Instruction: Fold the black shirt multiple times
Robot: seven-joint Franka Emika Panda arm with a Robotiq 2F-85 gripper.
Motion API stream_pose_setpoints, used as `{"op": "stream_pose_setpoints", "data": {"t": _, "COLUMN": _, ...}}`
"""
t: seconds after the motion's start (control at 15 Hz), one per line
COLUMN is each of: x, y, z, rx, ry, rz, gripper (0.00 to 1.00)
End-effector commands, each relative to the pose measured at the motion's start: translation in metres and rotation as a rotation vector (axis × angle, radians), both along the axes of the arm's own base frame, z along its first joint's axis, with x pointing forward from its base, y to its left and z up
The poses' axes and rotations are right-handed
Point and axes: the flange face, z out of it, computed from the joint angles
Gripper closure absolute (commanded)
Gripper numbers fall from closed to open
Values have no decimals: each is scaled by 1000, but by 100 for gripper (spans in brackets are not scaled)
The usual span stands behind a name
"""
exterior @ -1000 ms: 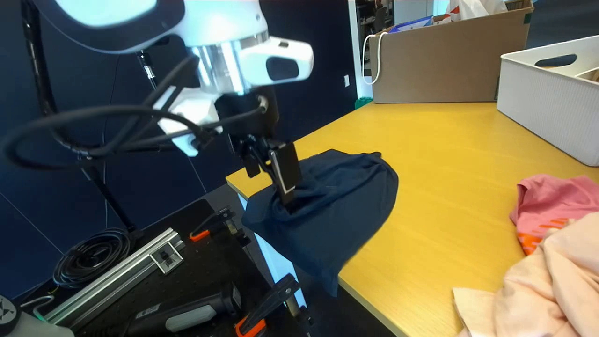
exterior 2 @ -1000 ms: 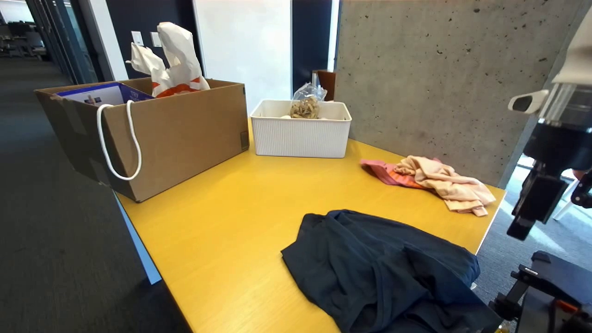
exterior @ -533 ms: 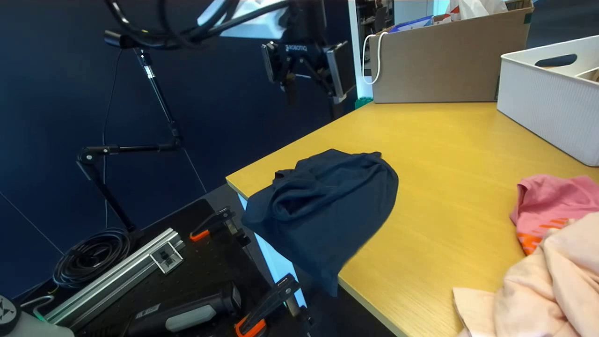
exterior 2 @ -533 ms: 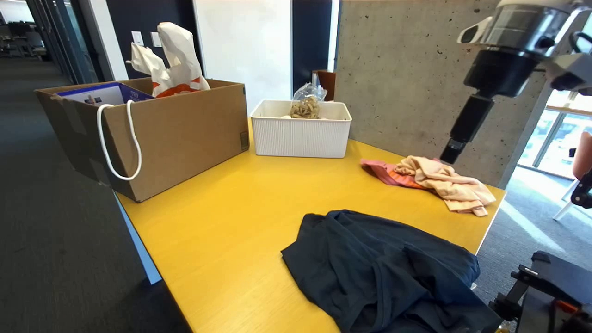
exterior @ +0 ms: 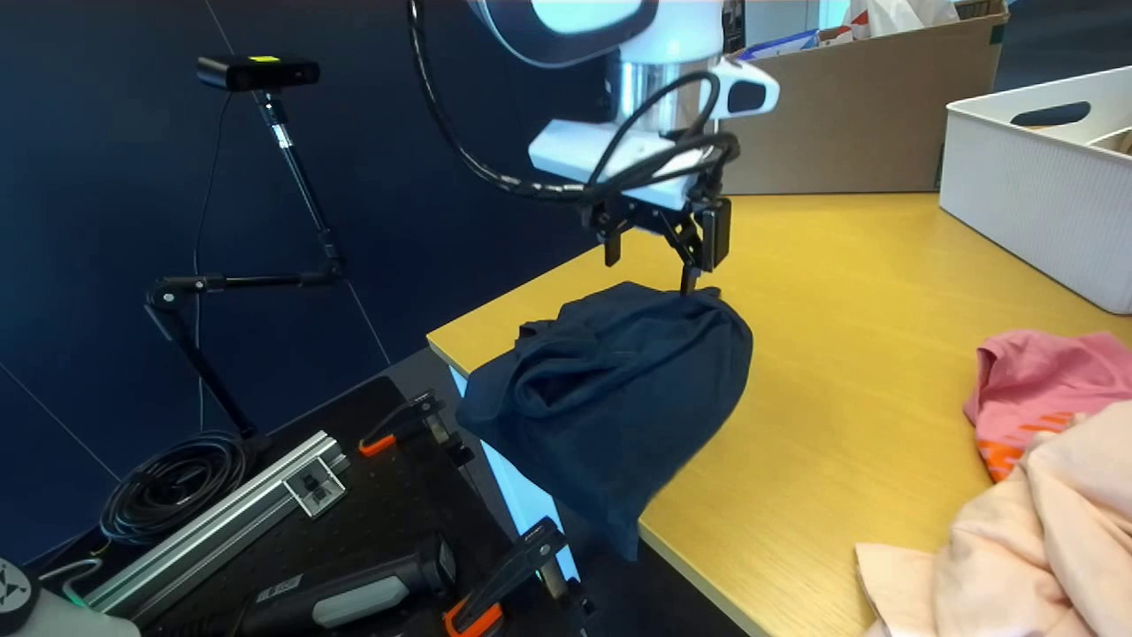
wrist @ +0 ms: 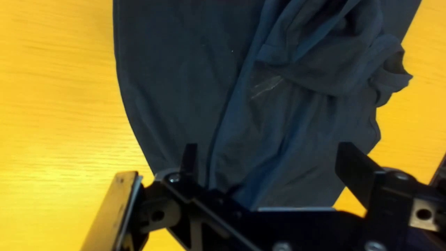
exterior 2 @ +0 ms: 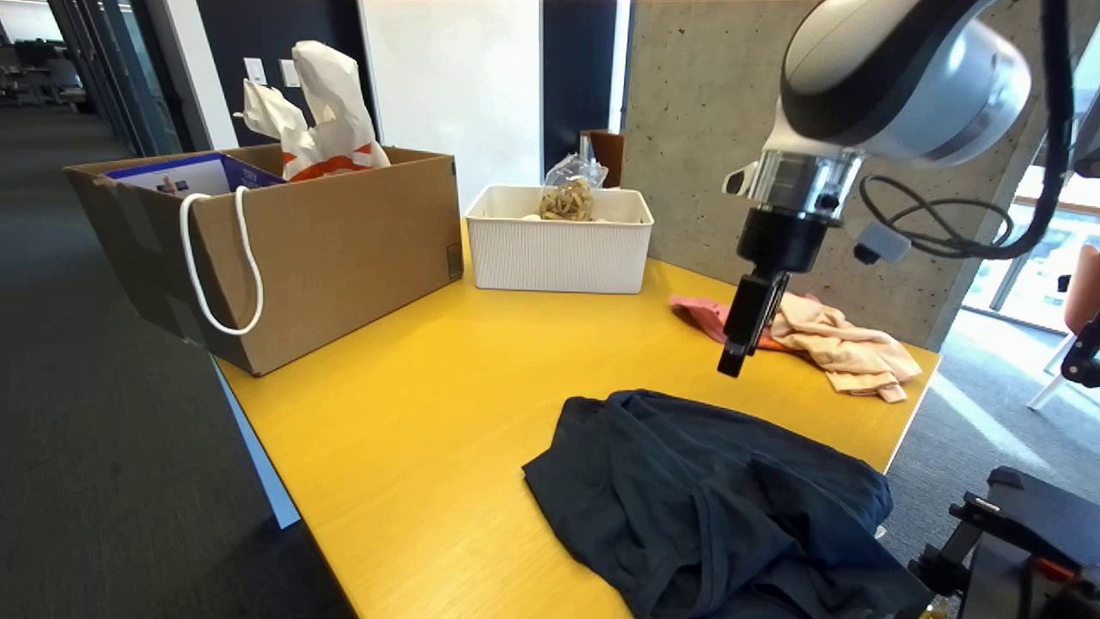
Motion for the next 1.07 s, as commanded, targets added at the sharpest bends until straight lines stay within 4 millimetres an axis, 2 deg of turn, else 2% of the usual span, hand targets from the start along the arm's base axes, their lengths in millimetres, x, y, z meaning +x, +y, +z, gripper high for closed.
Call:
{"op": "stream_pose_setpoints", "data": {"t": 0.0, "x": 32, "y": 6, "z": -50, "rx": -29, "ry": 35, "rz": 39, "gripper": 0}}
{"op": "stream_pose_setpoints", "data": {"t": 0.33, "x": 74, "y": 1, "z": -89, "rx": -92, "ry": 47, "rz": 56, "gripper": 0}}
{"op": "stream_pose_setpoints", "data": {"t": 0.6, "x": 103, "y": 14, "z": -103, "rx": -124, "ry": 0, "rz": 105, "gripper": 0}}
{"op": "stream_pose_setpoints", "data": {"t": 1.0, "x": 134, "y": 1, "z": -132, "rx": -141, "ry": -15, "rz": 98, "gripper": 0}}
